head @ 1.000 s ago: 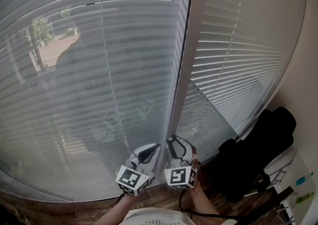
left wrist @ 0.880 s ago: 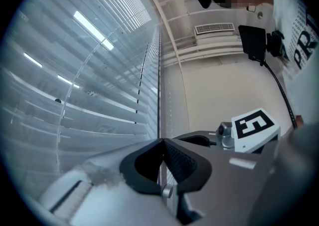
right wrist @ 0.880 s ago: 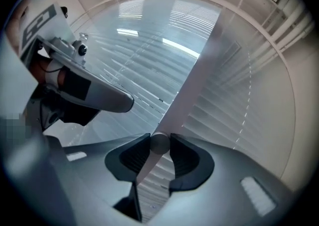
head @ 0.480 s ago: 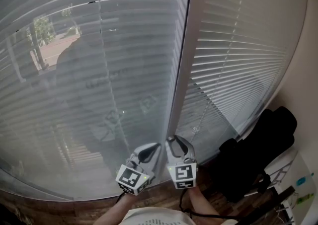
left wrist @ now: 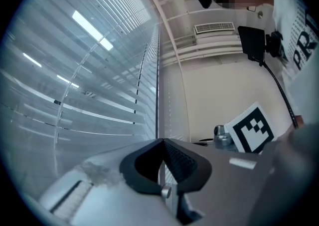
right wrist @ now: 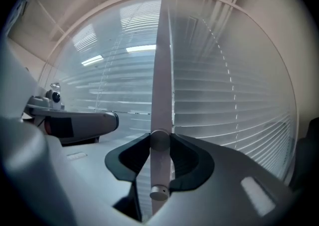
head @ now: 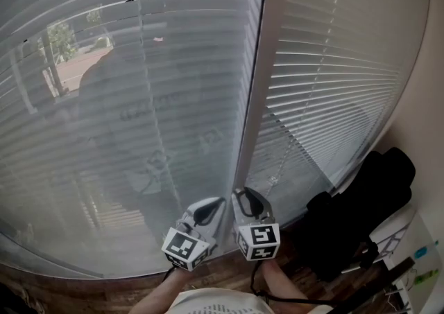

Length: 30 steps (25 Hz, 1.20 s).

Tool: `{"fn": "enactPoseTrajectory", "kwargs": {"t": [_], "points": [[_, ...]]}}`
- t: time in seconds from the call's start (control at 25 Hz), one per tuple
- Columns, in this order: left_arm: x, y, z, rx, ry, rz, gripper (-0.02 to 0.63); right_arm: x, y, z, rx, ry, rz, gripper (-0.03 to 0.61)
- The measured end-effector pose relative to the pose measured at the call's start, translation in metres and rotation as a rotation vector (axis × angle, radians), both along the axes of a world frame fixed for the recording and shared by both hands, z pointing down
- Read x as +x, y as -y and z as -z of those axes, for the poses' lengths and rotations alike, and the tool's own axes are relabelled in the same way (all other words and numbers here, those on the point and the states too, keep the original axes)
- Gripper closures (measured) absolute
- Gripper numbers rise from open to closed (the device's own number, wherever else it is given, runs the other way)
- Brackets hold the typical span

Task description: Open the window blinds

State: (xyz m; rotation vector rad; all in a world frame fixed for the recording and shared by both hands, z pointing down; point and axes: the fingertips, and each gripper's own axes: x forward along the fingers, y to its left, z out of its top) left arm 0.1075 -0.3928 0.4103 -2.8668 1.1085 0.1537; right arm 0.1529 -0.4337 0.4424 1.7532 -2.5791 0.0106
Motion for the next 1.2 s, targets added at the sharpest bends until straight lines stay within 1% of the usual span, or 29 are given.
{"fn": "enactPoseTrajectory", "kwargs": {"t": [0.12,0.36,0.44,0.52,0.6,0.68,0.88,1.0,1.08,1.2], "points": [[-0.001,0.000,0.000,-0.010,0.001,0.010,0.621,0.000,0.000,0.000,-0.014,0.042,-0.006,0.445],[-0.002,0.000,-0.002,-0.015,0.003,0.018,0.621,0.000,0.001,0.000,-0.023,0.082,-0.019,0.445],[-0.005,0.000,-0.001,-0.023,0.004,0.034,0.621,0.000,0.001,0.000,-0.025,0.087,-0.014,0.445],[-0.005,-0.001,0.001,-0.017,0.001,0.034,0.621,0.000,0.001,0.000,-0.025,0.066,-0.013,0.445],[-0.005,-0.002,0.002,-0.010,-0.003,0.029,0.621,0.000,0.001,-0.001,-0.019,-0.015,-0.018,0.445],[-0.005,-0.003,0.000,-0.019,0.000,0.030,0.621,-0.002,-0.002,-0.001,0.001,-0.139,-0.021,0.443],[-0.005,-0.001,-0.001,-0.016,0.004,0.026,0.621,-0.005,-0.011,0.001,0.092,-0.532,-0.032,0.443],[-0.004,-0.002,0.002,-0.011,-0.019,0.017,0.621,-0.008,-0.014,0.000,0.154,-0.754,-0.040,0.443],[-0.003,-0.002,-0.001,-0.012,-0.011,0.013,0.621,-0.010,-0.012,-0.001,0.187,-0.847,-0.039,0.443],[-0.004,-0.001,0.000,-0.016,0.002,0.025,0.621,-0.012,-0.008,-0.002,0.210,-0.919,-0.031,0.442]]}}
